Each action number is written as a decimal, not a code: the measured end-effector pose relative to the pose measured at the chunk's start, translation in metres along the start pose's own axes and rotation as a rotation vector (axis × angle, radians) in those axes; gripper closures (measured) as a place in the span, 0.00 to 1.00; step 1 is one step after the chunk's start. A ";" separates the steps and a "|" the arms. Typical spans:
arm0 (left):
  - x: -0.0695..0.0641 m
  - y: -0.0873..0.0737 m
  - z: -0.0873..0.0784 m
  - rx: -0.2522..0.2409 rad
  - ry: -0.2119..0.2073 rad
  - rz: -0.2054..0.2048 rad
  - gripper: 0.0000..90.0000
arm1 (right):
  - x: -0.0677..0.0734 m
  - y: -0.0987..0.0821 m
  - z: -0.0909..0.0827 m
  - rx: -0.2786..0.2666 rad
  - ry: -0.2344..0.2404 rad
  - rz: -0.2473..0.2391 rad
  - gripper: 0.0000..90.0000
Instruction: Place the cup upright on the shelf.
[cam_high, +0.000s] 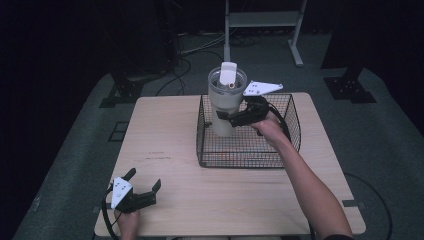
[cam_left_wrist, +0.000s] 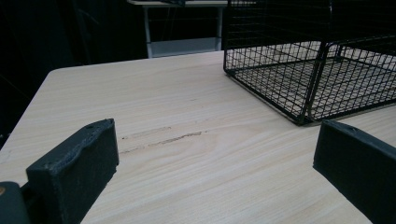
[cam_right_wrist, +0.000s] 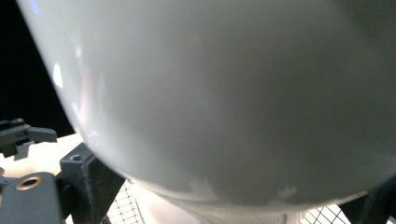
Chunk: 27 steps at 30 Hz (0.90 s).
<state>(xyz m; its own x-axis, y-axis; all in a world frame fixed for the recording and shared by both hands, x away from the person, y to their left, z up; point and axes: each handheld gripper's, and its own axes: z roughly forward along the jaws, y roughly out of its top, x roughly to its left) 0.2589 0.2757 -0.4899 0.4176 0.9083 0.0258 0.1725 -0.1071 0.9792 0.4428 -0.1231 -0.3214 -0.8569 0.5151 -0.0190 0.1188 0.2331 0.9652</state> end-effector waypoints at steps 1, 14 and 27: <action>0.000 0.000 0.000 0.001 0.000 0.000 0.00 | -0.003 -0.003 0.004 0.016 -0.003 -0.001 0.10; 0.000 0.000 0.000 -0.002 -0.003 -0.003 0.00 | -0.021 -0.027 0.022 0.063 0.004 0.041 0.10; 0.001 0.000 0.000 -0.003 -0.005 -0.003 0.00 | -0.028 -0.045 0.035 0.119 0.008 0.045 0.10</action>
<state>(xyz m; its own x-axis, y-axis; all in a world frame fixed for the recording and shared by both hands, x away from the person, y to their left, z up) 0.2590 0.2762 -0.4898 0.4214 0.9066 0.0221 0.1712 -0.1034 0.9798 0.4786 -0.1191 -0.3734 -0.8534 0.5207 0.0261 0.2154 0.3065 0.9272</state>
